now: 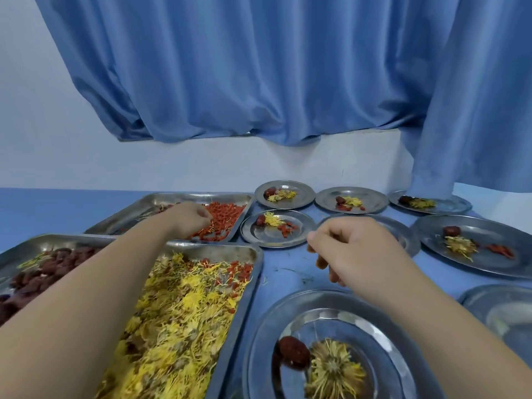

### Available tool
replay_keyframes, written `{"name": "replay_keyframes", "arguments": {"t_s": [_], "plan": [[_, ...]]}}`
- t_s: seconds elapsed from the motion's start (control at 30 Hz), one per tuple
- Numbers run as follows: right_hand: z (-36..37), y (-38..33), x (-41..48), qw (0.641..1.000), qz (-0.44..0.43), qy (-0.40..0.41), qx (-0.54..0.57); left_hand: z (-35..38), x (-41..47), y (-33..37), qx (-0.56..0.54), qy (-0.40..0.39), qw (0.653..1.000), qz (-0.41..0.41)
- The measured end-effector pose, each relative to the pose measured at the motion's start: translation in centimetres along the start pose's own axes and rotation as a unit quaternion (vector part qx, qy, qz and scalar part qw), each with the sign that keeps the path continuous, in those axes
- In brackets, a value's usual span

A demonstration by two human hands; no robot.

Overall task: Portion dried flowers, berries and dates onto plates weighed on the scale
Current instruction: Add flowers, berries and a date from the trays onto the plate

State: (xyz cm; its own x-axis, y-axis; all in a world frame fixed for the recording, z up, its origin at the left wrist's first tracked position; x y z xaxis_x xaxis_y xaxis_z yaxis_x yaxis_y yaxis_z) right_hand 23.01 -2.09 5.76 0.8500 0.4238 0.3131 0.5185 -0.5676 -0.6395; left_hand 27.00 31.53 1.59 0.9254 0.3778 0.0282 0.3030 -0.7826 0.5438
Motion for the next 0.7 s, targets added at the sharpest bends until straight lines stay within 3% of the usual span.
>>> {"name": "replay_keyframes", "arguments": {"t_s": [0.1,0.33,0.7], "plan": [[0.3,0.4,0.1,1.000,0.002,-0.003,0.008,2.7,2.2,0.1,0.061,-0.064,0.996,-0.030],[0.7,0.1,0.2,1.000,-0.017,-0.008,0.006,5.6,4.3,0.2,0.200,-0.115,0.971,-0.062],[0.5,-0.3,0.1,0.999,-0.038,-0.008,0.016,4.9,4.3,1.1,0.149,-0.069,0.986,-0.025]]}}
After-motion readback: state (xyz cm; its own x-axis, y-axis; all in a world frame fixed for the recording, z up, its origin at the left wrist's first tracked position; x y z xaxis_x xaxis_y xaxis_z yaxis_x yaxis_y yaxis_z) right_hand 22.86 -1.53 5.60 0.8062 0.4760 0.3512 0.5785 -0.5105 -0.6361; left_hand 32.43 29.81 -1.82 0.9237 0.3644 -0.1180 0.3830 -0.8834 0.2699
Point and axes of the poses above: each hand's wrist, its own x-axis towards the middle knuckle, its own z-axis out of the palm, y = z × x, the point moved 7 cm from there along x, towards the middle knuckle, and after that the axes turned 12 degrees about -x, right-handed, at the moved point
